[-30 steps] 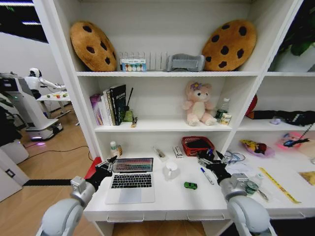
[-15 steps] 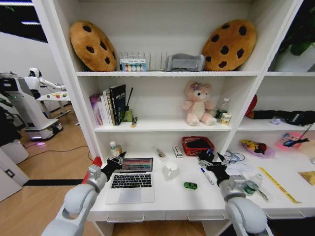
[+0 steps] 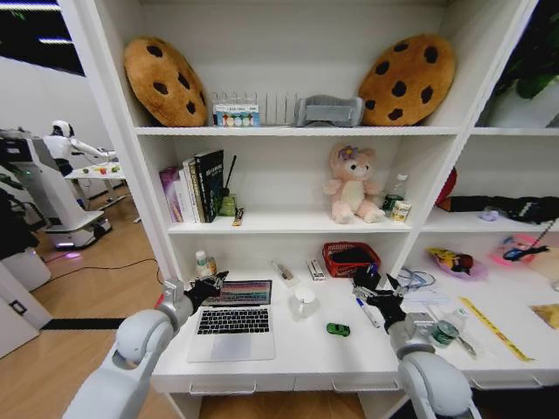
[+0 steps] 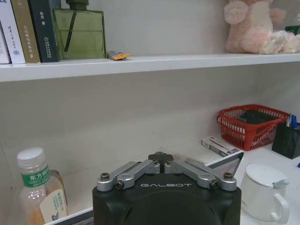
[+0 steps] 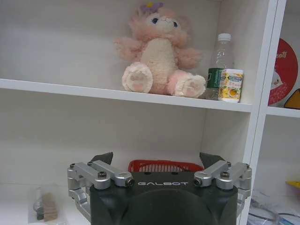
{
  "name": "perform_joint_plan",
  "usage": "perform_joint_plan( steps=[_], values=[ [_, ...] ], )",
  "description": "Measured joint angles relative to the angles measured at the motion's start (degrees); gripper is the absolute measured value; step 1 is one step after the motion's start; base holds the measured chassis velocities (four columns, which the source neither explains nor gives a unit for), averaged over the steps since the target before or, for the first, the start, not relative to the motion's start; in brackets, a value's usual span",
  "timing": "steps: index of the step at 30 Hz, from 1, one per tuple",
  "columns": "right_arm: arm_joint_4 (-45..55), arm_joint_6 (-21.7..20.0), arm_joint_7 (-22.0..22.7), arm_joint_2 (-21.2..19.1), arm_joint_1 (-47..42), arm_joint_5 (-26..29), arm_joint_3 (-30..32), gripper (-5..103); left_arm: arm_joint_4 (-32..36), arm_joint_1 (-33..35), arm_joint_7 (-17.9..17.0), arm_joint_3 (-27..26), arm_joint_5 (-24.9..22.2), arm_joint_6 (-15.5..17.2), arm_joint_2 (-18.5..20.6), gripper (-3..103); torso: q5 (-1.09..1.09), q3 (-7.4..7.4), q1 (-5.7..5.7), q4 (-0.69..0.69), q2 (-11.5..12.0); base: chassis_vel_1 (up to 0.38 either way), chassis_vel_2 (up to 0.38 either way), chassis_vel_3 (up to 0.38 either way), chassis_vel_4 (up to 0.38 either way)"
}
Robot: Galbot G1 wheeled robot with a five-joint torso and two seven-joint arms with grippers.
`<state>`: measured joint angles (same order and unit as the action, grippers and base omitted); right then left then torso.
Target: Organize the objects on the table.
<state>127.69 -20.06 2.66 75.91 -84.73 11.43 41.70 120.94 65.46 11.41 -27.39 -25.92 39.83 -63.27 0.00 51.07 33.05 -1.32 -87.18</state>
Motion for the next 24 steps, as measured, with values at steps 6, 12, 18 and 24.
perform_joint_plan(
  steps=[6,12,18,24],
  values=[
    [0.0,0.6,0.3,0.2,-0.2,-0.3,0.0,100,-0.4,-0.2,-2.0,1.0,0.0,1.3,-0.9,0,0.0,0.0,0.0,0.0,0.0,0.0,0.0,0.0,0.0],
    [0.0,0.9,0.5,0.3,-0.2,-0.4,0.0,100,-0.4,-0.1,-1.2,1.5,0.0,1.5,-1.1,0,0.0,0.0,0.0,0.0,0.0,0.0,0.0,0.0,0.0],
    [-0.1,1.2,0.6,0.4,-0.2,-0.4,-0.1,100,1.5,2.0,1.0,0.5,-0.8,1.5,0.3,0,0.0,0.0,0.0,0.01,0.0,0.0,0.0,0.0,0.0],
    [-0.3,1.2,0.6,0.5,0.4,-0.3,-0.2,100,2.0,3.5,1.0,-0.3,-0.6,1.3,0.8,0,0.0,0.0,0.0,0.02,0.0,0.0,0.0,0.0,0.0]
  ],
)
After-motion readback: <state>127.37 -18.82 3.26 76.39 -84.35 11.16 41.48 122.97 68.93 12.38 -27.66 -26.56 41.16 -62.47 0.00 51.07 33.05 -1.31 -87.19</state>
